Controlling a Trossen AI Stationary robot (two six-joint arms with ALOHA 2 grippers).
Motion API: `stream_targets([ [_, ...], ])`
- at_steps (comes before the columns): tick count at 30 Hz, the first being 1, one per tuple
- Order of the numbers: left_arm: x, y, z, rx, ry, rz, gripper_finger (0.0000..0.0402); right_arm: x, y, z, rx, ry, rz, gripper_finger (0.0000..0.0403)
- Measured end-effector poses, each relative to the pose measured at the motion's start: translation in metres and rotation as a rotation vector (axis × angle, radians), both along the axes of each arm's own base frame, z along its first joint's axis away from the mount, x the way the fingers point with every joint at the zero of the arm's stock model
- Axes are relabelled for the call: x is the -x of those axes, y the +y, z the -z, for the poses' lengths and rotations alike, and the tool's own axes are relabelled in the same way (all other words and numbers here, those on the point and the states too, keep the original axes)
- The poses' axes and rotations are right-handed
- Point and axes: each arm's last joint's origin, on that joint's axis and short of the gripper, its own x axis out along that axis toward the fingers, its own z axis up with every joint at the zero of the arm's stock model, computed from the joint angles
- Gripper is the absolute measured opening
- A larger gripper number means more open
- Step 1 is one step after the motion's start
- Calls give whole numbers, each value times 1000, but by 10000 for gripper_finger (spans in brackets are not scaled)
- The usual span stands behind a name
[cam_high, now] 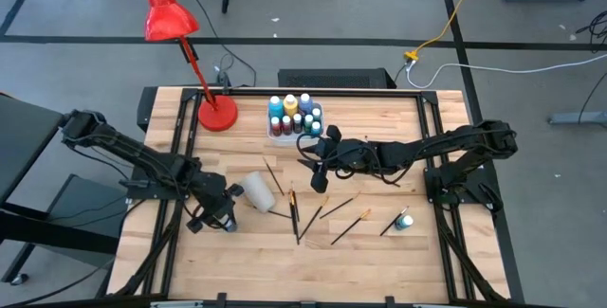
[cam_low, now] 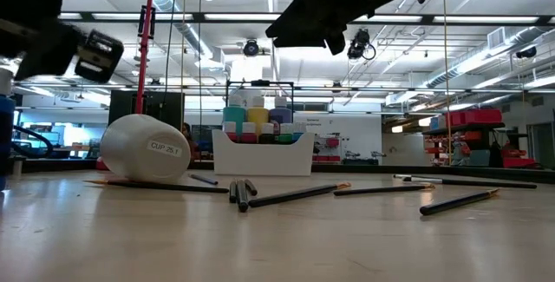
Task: Pick & Place Paint Supplies
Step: Put the blue paint bottle into the white bin
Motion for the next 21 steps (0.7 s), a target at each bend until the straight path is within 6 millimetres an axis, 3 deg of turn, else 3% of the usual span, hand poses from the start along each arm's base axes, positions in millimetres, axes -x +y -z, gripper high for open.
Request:
stream_targets([
  [5,3,3,5,-94,19,-27,142,0,0,0,0,0,0,165],
  [21,3,3,5,-102,23,-32,119,0,0,0,1,0,0,165],
])
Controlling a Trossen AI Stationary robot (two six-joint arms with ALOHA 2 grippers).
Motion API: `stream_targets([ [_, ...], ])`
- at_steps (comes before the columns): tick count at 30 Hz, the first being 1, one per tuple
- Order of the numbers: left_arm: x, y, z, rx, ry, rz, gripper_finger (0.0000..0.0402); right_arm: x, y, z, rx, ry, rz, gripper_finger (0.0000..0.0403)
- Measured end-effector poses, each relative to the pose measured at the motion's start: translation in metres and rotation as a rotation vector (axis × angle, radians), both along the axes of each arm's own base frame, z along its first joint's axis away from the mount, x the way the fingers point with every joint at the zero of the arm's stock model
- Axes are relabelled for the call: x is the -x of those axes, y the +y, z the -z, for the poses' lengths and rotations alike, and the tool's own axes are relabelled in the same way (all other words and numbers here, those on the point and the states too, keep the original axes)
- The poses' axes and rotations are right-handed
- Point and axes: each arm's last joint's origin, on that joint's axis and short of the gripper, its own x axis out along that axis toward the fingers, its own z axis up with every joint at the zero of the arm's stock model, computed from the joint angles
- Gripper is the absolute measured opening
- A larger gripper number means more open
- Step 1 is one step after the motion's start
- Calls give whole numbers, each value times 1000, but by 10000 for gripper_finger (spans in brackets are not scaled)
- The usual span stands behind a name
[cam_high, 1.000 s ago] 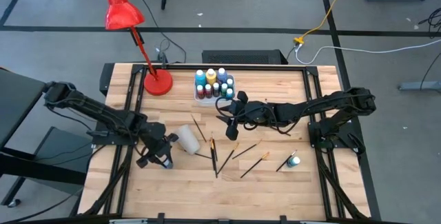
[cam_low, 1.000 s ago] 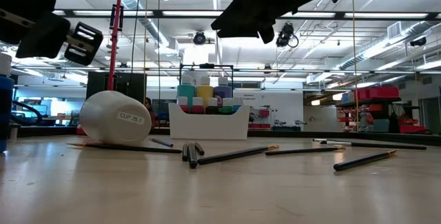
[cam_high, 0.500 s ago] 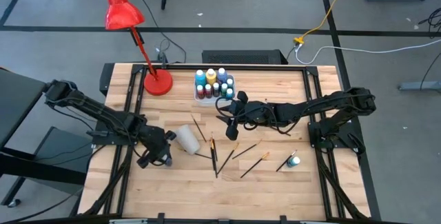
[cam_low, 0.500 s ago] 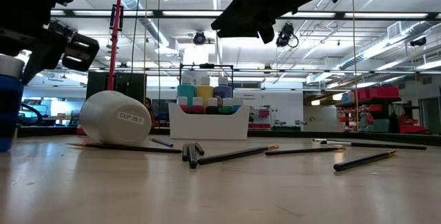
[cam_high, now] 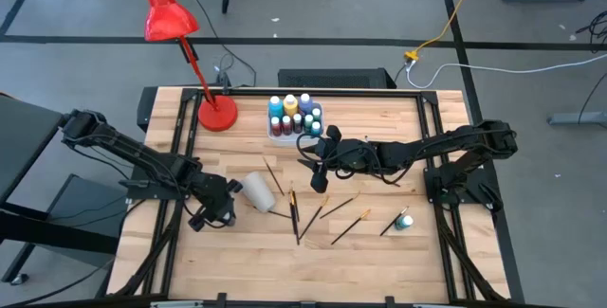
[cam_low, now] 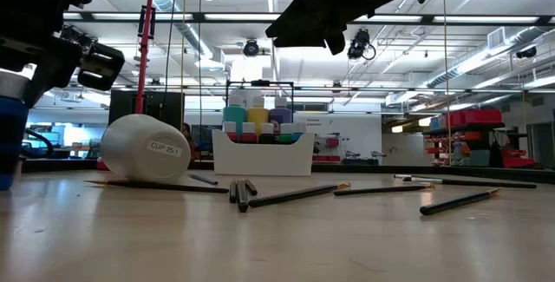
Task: Pick & Place Paint Supplies
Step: Put the blue paint bottle into the white bin
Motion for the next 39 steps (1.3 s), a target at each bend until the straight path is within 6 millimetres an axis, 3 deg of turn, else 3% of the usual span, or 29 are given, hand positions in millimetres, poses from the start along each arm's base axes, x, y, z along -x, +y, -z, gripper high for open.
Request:
stream_targets([
  [8,-13,-3,-14,48,-190,-61,119,-1,0,-3,-1,-31,1,165],
  [13,-28,1,-44,-2,-343,-199,119,-1,0,-4,-1,-46,4,165],
  [19,-45,20,-86,-131,-549,-412,121,-1,0,-4,-5,-48,5,165],
  [25,-60,50,-103,-112,-579,-665,119,-2,-1,-4,1,-49,5,165],
  [30,-76,76,-95,-164,-555,-853,122,-2,-4,-5,30,-43,16,165],
  [39,-113,129,-50,-198,-477,-1151,120,7,-17,4,60,114,42,165],
])
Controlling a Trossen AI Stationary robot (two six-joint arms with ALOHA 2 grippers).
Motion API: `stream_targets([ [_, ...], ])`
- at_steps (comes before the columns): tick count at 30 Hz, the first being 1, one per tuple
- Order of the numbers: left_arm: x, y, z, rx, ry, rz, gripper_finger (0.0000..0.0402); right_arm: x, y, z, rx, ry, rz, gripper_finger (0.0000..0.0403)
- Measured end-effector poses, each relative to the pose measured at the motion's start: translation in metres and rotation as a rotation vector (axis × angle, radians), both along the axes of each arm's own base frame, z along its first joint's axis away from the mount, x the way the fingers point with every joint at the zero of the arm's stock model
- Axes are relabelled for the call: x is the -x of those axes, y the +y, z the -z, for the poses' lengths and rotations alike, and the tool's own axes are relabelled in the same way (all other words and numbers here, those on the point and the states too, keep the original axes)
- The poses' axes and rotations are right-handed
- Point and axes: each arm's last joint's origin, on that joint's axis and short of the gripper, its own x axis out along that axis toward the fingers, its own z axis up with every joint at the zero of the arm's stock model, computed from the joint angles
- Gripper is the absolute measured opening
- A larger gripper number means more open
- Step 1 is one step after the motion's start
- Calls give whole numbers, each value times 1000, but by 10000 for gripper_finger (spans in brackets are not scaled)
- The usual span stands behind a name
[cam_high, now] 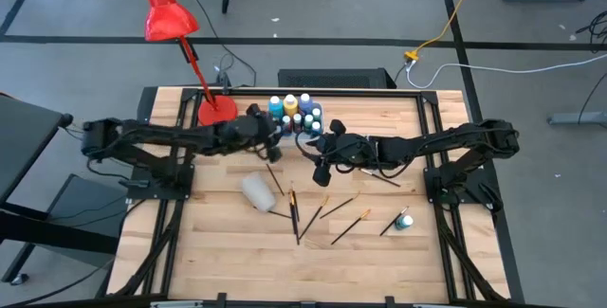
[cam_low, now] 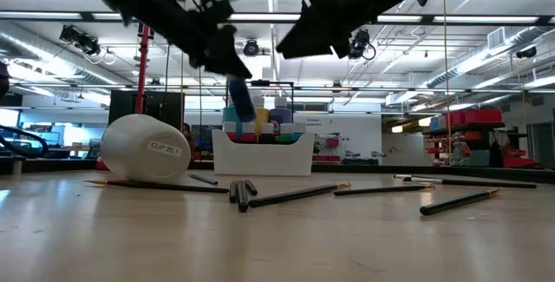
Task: Pick & Place Paint Supplies
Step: Put the blue paint bottle into the white bin
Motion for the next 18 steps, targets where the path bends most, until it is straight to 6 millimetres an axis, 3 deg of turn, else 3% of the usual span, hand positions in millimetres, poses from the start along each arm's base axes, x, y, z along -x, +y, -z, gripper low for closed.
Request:
stream_targets([
  [8,-10,30,39,98,76,-113,119,3,-6,6,7,73,14,165],
  [18,-17,41,69,171,128,-142,123,3,-9,6,19,72,20,165],
])
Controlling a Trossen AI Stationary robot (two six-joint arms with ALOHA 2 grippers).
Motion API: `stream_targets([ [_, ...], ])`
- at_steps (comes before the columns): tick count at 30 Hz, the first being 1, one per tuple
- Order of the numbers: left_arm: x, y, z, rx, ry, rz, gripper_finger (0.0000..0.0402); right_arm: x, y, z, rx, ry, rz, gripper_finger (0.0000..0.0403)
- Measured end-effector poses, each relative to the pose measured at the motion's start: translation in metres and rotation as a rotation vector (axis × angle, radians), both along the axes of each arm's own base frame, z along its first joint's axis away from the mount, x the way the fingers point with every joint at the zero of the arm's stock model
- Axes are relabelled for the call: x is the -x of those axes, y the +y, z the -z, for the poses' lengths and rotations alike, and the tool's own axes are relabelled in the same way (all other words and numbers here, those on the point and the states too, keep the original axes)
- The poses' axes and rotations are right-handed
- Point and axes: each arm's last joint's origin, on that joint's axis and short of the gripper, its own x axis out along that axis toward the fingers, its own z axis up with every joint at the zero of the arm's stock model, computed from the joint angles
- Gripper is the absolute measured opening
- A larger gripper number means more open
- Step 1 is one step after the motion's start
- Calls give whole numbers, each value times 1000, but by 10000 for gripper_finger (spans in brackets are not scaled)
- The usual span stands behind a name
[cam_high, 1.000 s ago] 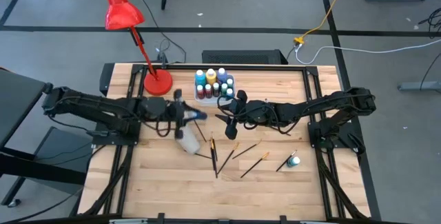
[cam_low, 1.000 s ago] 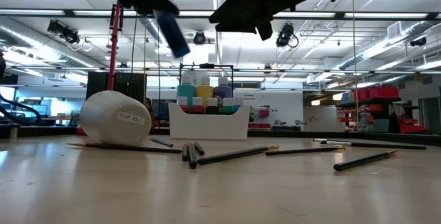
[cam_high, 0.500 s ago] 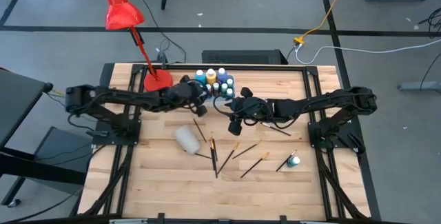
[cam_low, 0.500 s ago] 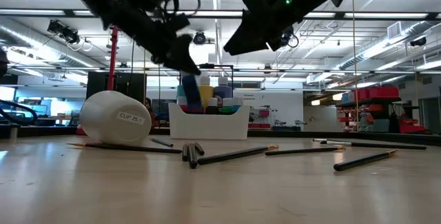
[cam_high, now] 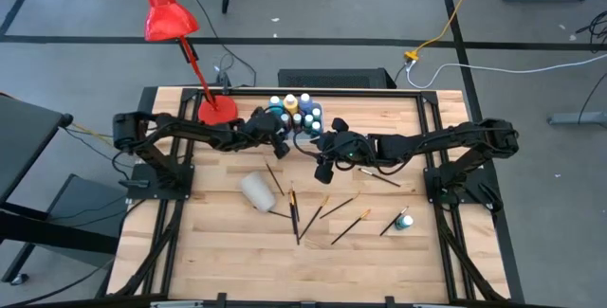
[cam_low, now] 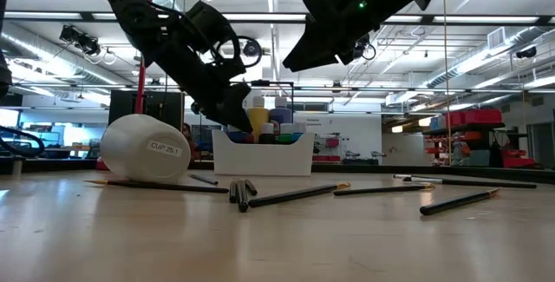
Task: Pick & Place Paint Supplies
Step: Put the blue paint bottle into the white bin
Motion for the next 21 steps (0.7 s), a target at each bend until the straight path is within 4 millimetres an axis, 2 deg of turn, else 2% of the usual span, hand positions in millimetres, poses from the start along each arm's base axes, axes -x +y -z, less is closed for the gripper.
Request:
stream_targets([
  [4,0,0,0,-15,16,18,128,0,0,0,0,0,0,165],
  [14,-1,0,-1,-53,17,45,181,0,1,0,-1,6,-12,168],
  [21,-1,0,-1,-55,13,44,180,1,1,2,10,31,-18,187],
])
